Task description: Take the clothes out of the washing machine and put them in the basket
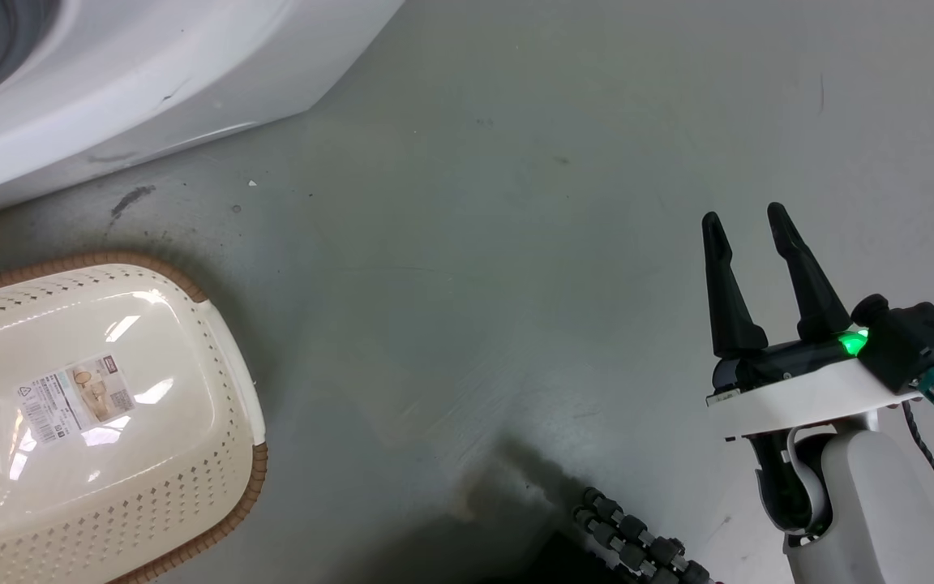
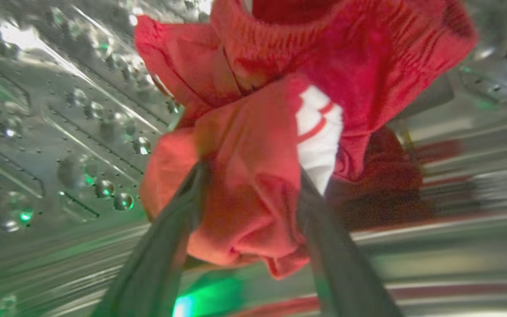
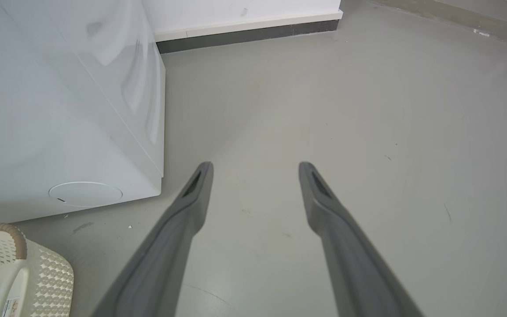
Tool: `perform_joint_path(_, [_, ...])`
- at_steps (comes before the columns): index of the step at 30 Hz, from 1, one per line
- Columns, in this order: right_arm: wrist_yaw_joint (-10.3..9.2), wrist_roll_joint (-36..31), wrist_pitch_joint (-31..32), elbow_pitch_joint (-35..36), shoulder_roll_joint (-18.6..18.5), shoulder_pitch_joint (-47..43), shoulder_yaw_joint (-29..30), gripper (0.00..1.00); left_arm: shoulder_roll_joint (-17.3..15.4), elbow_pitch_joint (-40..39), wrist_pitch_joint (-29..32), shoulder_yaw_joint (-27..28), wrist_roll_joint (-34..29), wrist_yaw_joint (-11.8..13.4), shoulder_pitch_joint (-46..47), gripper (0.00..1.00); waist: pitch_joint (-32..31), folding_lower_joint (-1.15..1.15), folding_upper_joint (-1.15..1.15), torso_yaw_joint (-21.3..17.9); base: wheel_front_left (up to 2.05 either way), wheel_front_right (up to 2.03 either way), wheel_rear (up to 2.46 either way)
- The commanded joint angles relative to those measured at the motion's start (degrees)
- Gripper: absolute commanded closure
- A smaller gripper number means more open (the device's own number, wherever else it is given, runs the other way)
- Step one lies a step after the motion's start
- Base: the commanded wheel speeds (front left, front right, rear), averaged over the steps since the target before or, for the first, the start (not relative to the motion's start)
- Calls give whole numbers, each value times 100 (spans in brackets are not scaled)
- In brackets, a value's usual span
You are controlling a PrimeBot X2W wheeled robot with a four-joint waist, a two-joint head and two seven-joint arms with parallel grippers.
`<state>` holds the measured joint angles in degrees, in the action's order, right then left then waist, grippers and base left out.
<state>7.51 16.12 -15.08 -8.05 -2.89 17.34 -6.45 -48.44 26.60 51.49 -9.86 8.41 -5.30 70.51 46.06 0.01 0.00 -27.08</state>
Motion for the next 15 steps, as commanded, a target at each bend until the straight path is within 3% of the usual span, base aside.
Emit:
perform_joint_path(1, [-4,46,-10,-17,3,96,-2,0,-59,-112,-43,26,-9,72,-115,100,6,-1,0,1,0,0,0])
perform_joint_path(9, [-4,11,-10,-23,3,136,41,0,-60,-614,-797,137,-112,495,-396,100,-46,-1,0,4,0,0,0])
perform_joint_path(15, [-4,-61,-10,-48,2,97,143,0,151,-468,-1719,264,36,739,-658,100,-252,-1,0,49,0,0,0])
